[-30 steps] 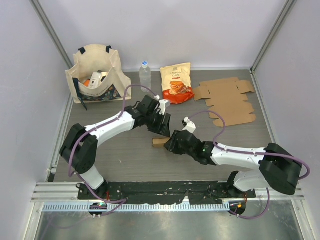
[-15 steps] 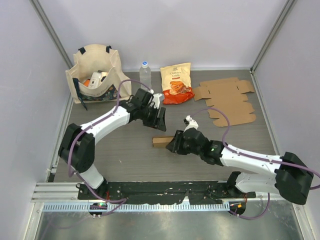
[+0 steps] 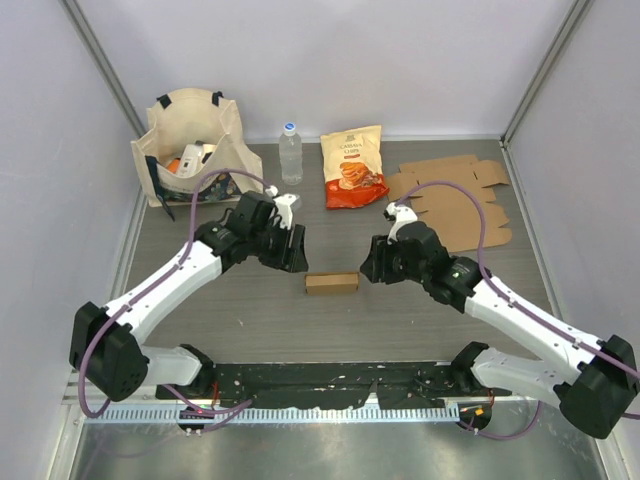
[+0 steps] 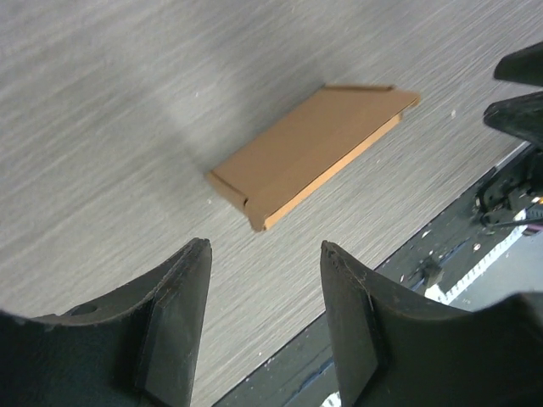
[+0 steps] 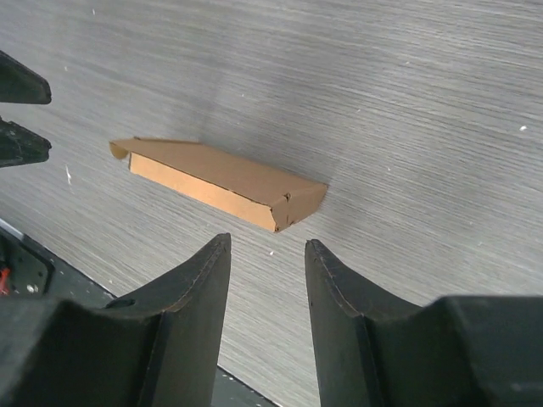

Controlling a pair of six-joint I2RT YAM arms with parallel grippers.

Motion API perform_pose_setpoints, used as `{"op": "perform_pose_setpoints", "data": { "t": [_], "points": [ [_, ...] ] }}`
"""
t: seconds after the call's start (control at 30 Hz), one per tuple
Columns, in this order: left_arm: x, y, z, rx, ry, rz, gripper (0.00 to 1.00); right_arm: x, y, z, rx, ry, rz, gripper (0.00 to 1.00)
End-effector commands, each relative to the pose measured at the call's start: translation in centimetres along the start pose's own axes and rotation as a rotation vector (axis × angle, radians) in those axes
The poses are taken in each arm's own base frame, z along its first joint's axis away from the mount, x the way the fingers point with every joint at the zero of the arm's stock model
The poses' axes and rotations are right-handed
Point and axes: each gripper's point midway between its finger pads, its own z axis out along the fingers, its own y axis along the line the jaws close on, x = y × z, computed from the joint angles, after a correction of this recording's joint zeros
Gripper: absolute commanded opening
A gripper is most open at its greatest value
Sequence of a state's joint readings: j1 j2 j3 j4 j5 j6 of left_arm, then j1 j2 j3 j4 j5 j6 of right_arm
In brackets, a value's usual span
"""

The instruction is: Fold the paper box

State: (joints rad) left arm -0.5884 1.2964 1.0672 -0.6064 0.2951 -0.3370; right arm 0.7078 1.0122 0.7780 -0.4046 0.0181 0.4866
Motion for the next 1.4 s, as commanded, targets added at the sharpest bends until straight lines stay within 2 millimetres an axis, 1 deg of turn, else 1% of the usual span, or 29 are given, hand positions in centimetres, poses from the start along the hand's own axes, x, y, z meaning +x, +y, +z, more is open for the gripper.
{"op": "perform_pose_setpoints", "data": {
  "t": [0.0, 0.03, 0.13, 0.2, 0.4, 0.5, 0.6, 0.67, 0.77, 0.83, 1.03, 1.17, 1.3, 1.37],
  "points": [
    [2.0, 0.9, 0.6, -0.019, 0.047, -0.022, 0.58, 0.6, 0.2, 1.5, -0.059, 0.012, -0.126, 0.46],
    [2.3, 0.9, 0.8, -0.012, 0.055, -0.029, 0.58, 1.1, 0.4, 2.0, -0.073, 0.038, -0.139, 0.46],
    [2.4, 0.8, 1.4, 0.002, 0.054, -0.044, 0.53, 1.0, 0.6, 2.4, -0.090, 0.031, -0.153, 0.46],
    [2.5, 0.4, 1.9, 0.026, 0.061, -0.050, 0.52, 1.0, 0.9, 2.6, -0.104, 0.033, -0.161, 0.46],
    [2.9, 0.3, 3.1, 0.034, 0.088, -0.050, 0.49, 1.4, 0.8, 3.3, -0.105, 0.063, -0.178, 0.41],
    [2.8, 0.4, 3.5, 0.029, 0.097, -0.047, 0.44, 1.7, 0.9, 3.7, -0.111, 0.079, -0.179, 0.39],
    [2.7, 0.5, 3.7, 0.019, 0.100, -0.050, 0.42, 1.5, 1.0, 3.8, -0.108, 0.078, -0.179, 0.37],
    [2.8, 0.5, 4.0, 0.025, 0.112, -0.053, 0.41, 1.5, 0.8, 3.8, -0.101, 0.075, -0.179, 0.36],
    [3.0, 0.3, 4.3, 0.032, 0.119, -0.058, 0.38, 1.4, 0.8, 3.8, -0.101, 0.068, -0.178, 0.34],
    [3.2, 0.1, 4.3, 0.041, 0.127, -0.059, 0.37, 1.3, 0.8, 3.9, -0.102, 0.066, -0.179, 0.33],
    [2.9, -0.3, 4.4, 0.060, 0.118, -0.068, 0.34, 1.2, 1.5, 4.2, -0.131, 0.061, -0.156, 0.25],
    [2.8, -0.7, 4.4, 0.072, 0.118, -0.073, 0.32, 1.5, 1.7, 4.4, -0.140, 0.070, -0.140, 0.18],
    [2.8, -1.0, 4.5, 0.084, 0.124, -0.078, 0.33, 1.7, 1.7, 4.7, -0.140, 0.076, -0.126, 0.12],
    [2.7, -1.2, 4.4, 0.090, 0.120, -0.075, 0.33, 1.7, 1.8, 4.7, -0.143, 0.080, -0.117, 0.10]
  ]
}}
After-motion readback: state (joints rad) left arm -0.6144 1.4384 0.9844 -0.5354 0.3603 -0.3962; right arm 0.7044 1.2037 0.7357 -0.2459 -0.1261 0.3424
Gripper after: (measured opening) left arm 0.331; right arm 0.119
